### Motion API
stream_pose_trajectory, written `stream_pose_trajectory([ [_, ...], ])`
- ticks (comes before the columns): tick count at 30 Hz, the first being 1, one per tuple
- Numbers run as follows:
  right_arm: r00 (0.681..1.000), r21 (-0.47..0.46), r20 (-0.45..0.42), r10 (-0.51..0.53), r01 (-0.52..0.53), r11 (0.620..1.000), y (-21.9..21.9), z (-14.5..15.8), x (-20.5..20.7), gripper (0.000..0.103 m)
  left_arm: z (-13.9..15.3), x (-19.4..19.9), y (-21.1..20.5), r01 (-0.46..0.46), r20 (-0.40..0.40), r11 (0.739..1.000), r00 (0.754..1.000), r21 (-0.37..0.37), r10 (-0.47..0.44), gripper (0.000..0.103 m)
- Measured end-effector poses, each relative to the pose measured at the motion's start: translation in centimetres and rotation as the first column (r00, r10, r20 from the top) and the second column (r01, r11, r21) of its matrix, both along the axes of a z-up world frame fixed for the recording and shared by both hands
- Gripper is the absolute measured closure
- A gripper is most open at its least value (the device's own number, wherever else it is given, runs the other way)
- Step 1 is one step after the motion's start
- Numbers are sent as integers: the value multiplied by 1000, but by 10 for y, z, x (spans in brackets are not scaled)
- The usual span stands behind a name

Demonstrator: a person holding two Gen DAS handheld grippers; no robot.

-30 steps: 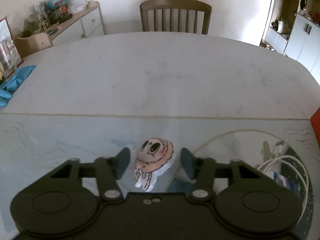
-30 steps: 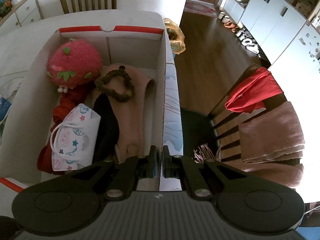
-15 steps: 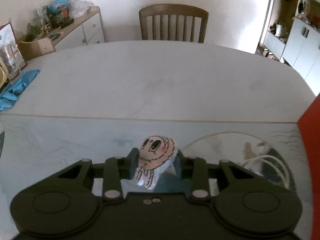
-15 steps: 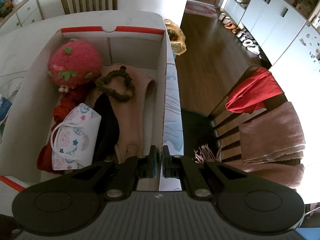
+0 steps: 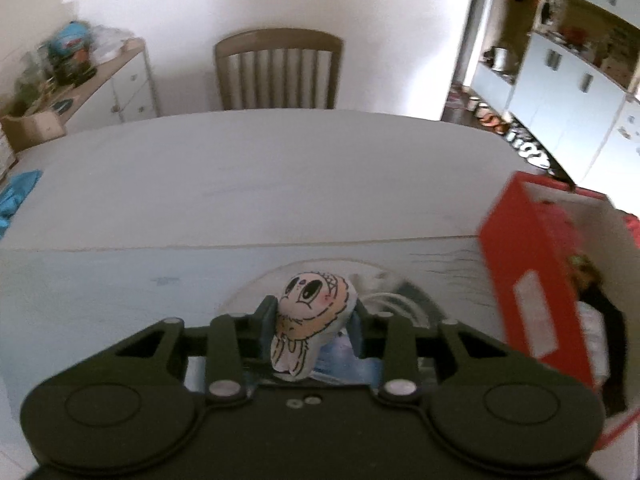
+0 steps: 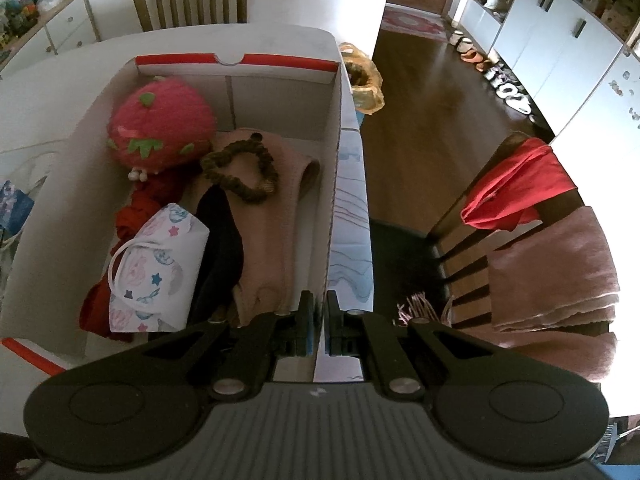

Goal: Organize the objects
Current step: 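Lift the cartoon-face plush with the left gripper and carry it over the box, then lower the plush onto the floral mask and open the left gripper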

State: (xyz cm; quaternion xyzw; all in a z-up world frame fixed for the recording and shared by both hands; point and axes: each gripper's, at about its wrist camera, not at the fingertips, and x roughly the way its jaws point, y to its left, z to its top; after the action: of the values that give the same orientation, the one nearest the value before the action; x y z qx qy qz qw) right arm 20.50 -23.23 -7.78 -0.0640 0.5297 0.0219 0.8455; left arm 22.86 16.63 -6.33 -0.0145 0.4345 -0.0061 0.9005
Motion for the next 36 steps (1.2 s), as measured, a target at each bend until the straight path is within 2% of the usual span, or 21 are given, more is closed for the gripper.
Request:
stream_pose_trajectory([
  [7,1000,23,0,18,-18,1000,-4,-1,-1,98,22,-13,-56,120,34,992,992,-34,-119,69],
  [15,999,52,5,36,-36,998,-8,-2,-2,98,31,-25,-122,254,36,965,967,-60,-253,69],
  [19,999,66,8,44,-44,997,-12,-2,-3,98,30,-28,-153,316,34,946,949,-69,-315,69],
  [26,999,85,9,53,-54,995,-15,0,-4,98,24,-30,-204,419,21,907,908,-44,-418,69],
  [36,998,103,6,62,-63,993,-18,0,-4,98,-1,-18,-251,496,-29,868,867,-31,-497,69],
])
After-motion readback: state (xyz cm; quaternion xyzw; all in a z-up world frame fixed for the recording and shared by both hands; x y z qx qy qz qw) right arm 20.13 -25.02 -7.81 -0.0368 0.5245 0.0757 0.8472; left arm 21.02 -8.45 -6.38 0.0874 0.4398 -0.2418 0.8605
